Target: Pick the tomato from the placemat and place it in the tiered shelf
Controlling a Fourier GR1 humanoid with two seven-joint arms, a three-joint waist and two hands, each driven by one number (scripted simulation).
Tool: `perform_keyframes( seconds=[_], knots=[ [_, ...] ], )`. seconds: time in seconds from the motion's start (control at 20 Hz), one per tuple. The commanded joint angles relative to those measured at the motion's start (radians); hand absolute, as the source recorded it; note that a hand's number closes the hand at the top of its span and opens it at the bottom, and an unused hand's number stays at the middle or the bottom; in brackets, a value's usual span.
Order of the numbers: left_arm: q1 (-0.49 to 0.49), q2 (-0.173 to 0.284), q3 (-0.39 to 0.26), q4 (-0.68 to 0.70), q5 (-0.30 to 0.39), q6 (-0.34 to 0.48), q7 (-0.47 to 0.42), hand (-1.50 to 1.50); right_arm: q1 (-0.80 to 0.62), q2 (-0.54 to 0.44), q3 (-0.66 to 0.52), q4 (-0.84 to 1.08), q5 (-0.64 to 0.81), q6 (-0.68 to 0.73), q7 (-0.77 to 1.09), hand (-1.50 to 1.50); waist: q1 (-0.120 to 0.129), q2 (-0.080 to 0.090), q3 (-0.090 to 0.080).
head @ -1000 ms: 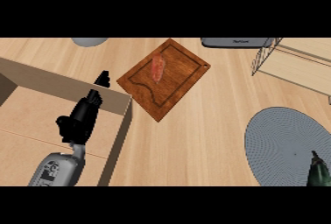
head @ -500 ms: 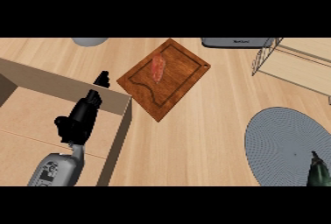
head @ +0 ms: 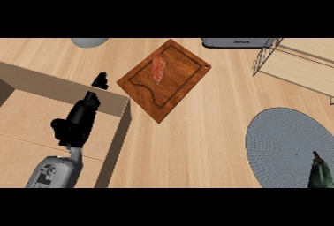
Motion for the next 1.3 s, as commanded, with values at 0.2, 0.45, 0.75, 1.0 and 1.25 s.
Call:
perform_keyframes(
  seconds=[0.2, 0.45, 0.75, 1.0, 1.25],
  knots=[
    [-0.010, 0.018, -0.003, 0.006, -0.046, 0.013, 0.078, 0.00, 0.014, 0.039, -0.024, -0.146, -0.150, 0.011, -0.036, -1.50, -0.012, -0.001, -0.003],
    [0.007, 0.026, 0.003, 0.029, -0.015, -0.032, 0.038, 0.00, 0.019, 0.024, -0.019, -0.194, -0.241, 0.090, -0.083, -1.50, -0.010, 0.001, -0.003],
    [0.017, -0.012, -0.031, 0.053, -0.055, 0.022, 0.036, 0.00, -0.036, 0.009, -0.070, -0.303, -0.285, -0.006, -0.032, -1.50, -0.011, 0.002, -0.003],
    [0.034, 0.012, -0.003, -0.009, -0.039, 0.022, 0.063, 0.00, 0.016, -0.050, -0.126, -0.466, -0.271, -0.006, 0.085, -1.50, -0.023, -0.004, -0.003],
    [0.062, 0.028, 0.008, -0.008, -0.037, 0.020, 0.049, 0.00, 0.120, -0.122, -0.210, -0.653, -0.305, 0.193, 0.238, -1.50, -0.050, -0.013, -0.003]
  ],
)
